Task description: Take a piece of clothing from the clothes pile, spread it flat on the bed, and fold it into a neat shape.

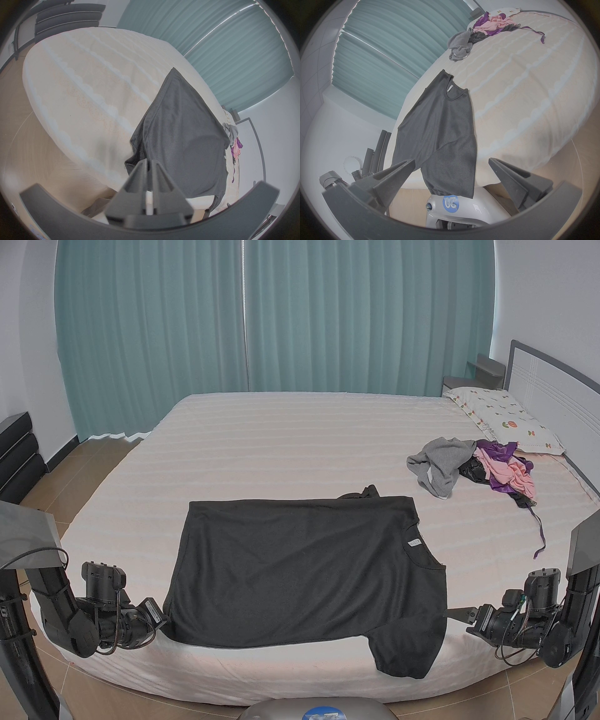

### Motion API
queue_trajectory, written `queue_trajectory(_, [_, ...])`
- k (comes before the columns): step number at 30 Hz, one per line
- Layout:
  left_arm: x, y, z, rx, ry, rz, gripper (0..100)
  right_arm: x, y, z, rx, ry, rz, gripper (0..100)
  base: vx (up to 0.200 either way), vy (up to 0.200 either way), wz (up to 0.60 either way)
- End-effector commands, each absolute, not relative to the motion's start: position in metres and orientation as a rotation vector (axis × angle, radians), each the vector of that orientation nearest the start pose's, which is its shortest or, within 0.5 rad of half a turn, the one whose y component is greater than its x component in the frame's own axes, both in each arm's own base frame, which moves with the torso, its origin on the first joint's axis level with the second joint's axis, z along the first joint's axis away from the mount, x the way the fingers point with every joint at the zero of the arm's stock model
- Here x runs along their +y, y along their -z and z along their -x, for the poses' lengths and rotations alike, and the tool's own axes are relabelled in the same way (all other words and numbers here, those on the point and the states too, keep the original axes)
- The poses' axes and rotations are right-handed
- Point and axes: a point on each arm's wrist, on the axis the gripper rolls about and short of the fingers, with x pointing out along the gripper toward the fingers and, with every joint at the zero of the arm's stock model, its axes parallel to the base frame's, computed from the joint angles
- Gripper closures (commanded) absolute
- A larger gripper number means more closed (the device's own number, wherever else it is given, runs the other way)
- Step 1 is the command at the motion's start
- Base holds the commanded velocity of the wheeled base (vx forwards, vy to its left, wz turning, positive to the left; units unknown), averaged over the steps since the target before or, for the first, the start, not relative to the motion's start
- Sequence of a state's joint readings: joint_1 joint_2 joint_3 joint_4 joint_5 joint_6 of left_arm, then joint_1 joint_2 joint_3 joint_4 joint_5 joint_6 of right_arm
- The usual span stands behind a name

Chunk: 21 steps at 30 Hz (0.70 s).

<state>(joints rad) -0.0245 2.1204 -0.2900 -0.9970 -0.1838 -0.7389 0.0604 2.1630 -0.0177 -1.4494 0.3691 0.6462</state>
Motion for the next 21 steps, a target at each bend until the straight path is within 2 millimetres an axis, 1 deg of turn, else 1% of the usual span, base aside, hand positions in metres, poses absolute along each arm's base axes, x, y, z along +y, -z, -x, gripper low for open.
queue_trajectory(1, [-0.005, 0.001, -0.254, 0.829, -0.13, 0.768, 100, 0.02, 0.004, -0.208, 0.82, -0.167, -0.72, 0, 0.0, 0.0, 0.0])
queue_trajectory(3, [-0.001, -0.011, -0.253, 0.786, -0.122, 0.773, 100, 0.02, 0.004, -0.208, 0.818, -0.167, -0.72, 0, 0.0, 0.0, 0.0])
queue_trajectory(5, [-0.001, -0.017, -0.251, 0.766, -0.112, 0.765, 100, 0.02, 0.004, -0.209, 0.815, -0.168, -0.72, 0, 0.0, 0.0, 0.0])
queue_trajectory(9, [-0.001, -0.026, -0.244, 0.745, -0.094, 0.738, 100, 0.02, 0.004, -0.209, 0.812, -0.169, -0.72, 0, 0.0, 0.0, 0.0])
queue_trajectory(15, [-0.001, -0.035, -0.237, 0.765, -0.092, 0.705, 100, 0.02, 0.004, -0.209, 0.812, -0.168, -0.72, 0, 0.0, 0.0, 0.0])
queue_trajectory(19, [-0.001, -0.032, -0.236, 0.798, -0.095, 0.699, 100, 0.02, 0.004, -0.209, 0.814, -0.168, -0.72, 0, 0.0, 0.0, 0.0])
queue_trajectory(21, [-0.001, -0.024, -0.237, 0.833, -0.094, 0.696, 100, 0.02, 0.004, -0.209, 0.814, -0.168, -0.72, 0, 0.0, 0.0, 0.0])
